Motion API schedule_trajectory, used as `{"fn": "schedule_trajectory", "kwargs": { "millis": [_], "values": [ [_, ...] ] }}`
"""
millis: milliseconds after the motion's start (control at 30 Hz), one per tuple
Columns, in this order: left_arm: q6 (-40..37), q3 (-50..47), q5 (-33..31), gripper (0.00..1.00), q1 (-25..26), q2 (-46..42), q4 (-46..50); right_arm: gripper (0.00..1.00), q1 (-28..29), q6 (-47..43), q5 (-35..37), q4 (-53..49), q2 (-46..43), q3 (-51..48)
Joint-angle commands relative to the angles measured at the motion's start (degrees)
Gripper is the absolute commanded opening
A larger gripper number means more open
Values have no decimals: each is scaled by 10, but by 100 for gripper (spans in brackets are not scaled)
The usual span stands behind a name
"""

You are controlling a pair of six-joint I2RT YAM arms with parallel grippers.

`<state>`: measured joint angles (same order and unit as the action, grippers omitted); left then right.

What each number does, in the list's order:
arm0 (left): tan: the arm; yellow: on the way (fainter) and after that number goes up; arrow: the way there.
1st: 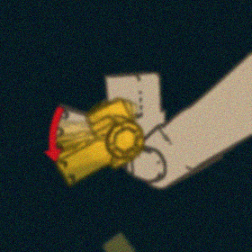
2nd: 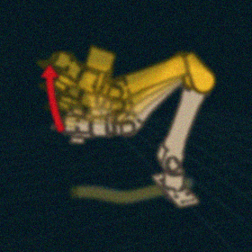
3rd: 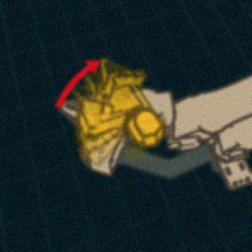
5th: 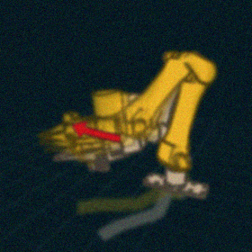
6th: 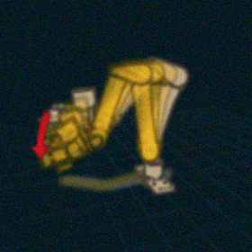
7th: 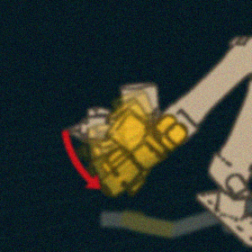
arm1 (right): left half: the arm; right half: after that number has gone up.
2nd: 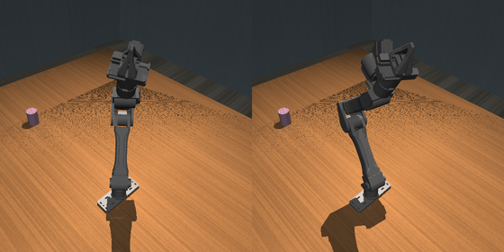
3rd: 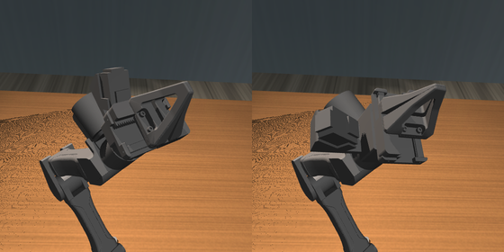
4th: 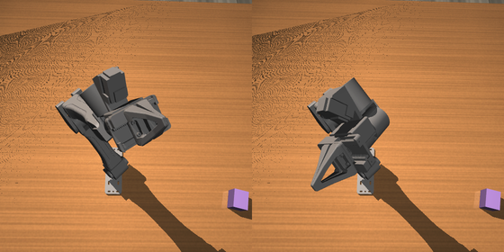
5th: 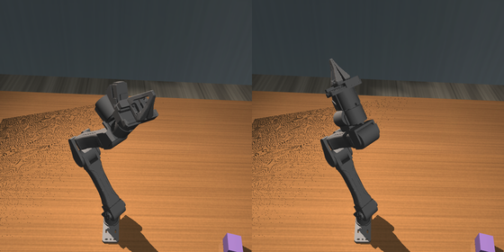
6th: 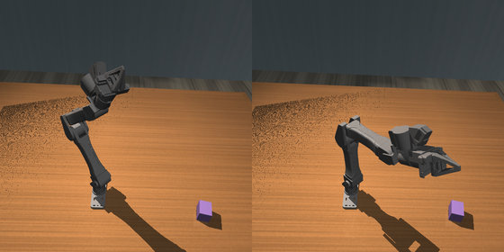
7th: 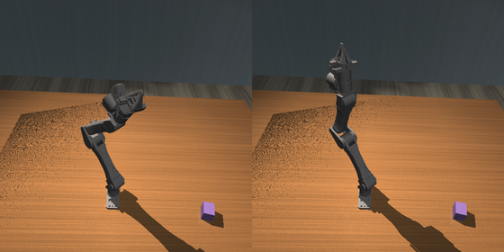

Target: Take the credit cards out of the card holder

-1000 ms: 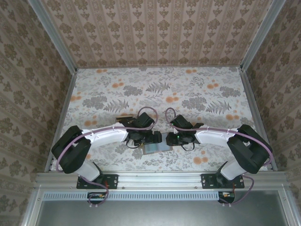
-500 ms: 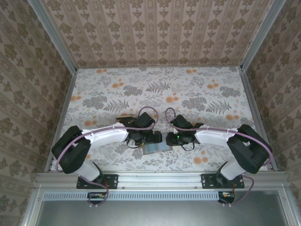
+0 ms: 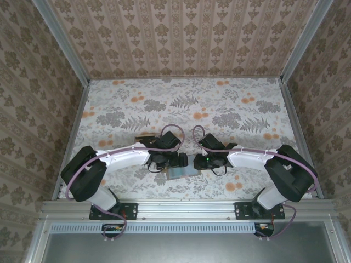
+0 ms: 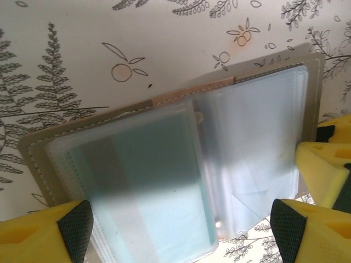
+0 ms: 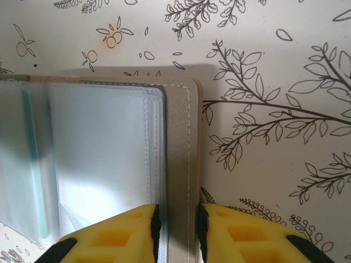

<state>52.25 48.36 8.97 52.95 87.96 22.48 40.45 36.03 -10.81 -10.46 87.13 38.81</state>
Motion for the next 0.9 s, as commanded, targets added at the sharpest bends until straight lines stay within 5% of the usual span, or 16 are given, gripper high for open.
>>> {"fn": "schedule_trajectory", "kwargs": {
  "millis": [0, 867],
  "values": [
    [7, -6, -11, 87, 4, -11, 21, 30, 11, 6, -16, -3, 25, -7],
    [-40, 19, 31, 87, 23, 8, -41, 30, 17, 8, -15, -2, 29, -9]
  ]
}}
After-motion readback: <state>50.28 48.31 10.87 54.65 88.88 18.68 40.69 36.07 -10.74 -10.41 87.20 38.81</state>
